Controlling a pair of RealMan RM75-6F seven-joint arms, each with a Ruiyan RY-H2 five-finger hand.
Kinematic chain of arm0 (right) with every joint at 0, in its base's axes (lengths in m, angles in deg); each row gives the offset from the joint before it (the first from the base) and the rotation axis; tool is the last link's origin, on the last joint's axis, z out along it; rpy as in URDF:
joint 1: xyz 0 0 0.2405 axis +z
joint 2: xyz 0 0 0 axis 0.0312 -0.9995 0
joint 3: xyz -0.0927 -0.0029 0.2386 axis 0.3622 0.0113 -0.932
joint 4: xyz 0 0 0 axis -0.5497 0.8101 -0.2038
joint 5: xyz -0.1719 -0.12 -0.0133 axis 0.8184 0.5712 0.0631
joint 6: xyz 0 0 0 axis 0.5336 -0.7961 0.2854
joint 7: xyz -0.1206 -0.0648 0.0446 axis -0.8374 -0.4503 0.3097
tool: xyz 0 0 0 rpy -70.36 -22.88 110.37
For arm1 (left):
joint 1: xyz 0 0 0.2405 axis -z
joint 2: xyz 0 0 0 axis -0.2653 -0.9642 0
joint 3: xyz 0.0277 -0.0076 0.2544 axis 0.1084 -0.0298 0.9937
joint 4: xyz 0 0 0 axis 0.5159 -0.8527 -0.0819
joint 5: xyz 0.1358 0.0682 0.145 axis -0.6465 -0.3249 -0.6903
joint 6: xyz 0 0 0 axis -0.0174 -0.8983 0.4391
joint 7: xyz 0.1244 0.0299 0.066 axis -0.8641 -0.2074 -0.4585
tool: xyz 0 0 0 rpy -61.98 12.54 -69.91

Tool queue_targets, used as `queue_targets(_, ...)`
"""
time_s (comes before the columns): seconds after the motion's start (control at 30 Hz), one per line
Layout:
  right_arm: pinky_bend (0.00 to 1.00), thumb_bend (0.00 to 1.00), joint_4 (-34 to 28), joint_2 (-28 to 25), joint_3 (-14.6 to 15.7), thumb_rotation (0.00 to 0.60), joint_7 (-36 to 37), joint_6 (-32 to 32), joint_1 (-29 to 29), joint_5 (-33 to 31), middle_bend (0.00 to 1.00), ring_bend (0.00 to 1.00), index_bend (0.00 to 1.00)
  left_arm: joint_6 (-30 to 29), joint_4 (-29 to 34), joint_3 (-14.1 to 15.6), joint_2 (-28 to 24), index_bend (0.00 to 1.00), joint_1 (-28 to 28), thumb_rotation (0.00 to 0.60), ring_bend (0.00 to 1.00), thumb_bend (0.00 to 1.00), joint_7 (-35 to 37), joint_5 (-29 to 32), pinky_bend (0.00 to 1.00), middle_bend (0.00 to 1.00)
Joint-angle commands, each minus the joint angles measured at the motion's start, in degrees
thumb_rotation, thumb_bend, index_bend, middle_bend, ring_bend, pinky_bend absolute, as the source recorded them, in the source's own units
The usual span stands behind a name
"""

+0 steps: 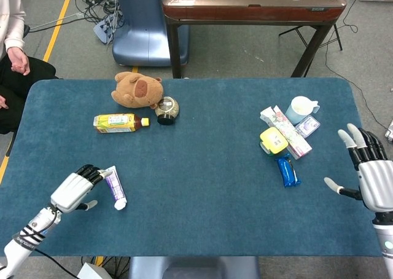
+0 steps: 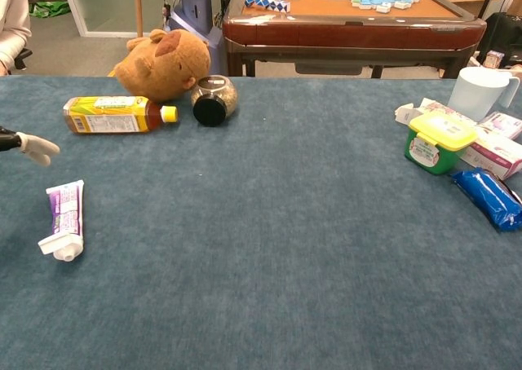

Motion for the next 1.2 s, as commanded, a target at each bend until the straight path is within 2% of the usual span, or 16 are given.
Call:
queue_targets(0.03,0.00,0.00,-0.32,-0.08,0.18,0.600,-0.47,-0.23,-0.18,-0.03,0.03,0.00,0.00,-1.17,-5.19,1.45,3.58,0.12,2.08,0.600,0.17,0.17,2.26,-2.75,0.13,0.21)
queue_targets(0.2,0.00,0.00,-1.07,-0.30,0.56,0.600,-1.25,-1.17,-0.94,-0.26,0.03,0.00,0.00,-1.69,-10.92,2.79,6.96,0.12,3.59,0.600,0.17,0.17,4.06,-4.14,0.13,0.21)
queue_targets(0.53,0.00,0.00,-2.31,-0.75,1.28,0.600,-2.41,-3.57,-2.70,0.08,0.04,0.00,0.00,-1.92,-16.43,3.80,11.73,0.12,4.39,0.600,0.17,0.17,5.57,-2.85,0.12,0.21)
queue_targets(1.0,0.00,0.00,-0.84,-0.38,1.59,0.600,-0.85,-5.39,-3.97,0.31,0.04,0.00,0.00,4.02,-19.29,1.47,16.10,0.12,7.64,0.600,0.17,0.17,6.42,3.12,0.12,0.21)
queue_targets(1.2,0.00,0.00,0.45,-0.22,1.73,0.600,0.47,-6.24,-4.75,0.05,0.04,0.00,0.00,6.08,-20.44,-1.33,17.25,0.12,8.90,0.600,0.17,0.17,4.63,7.06,0.12,0.21)
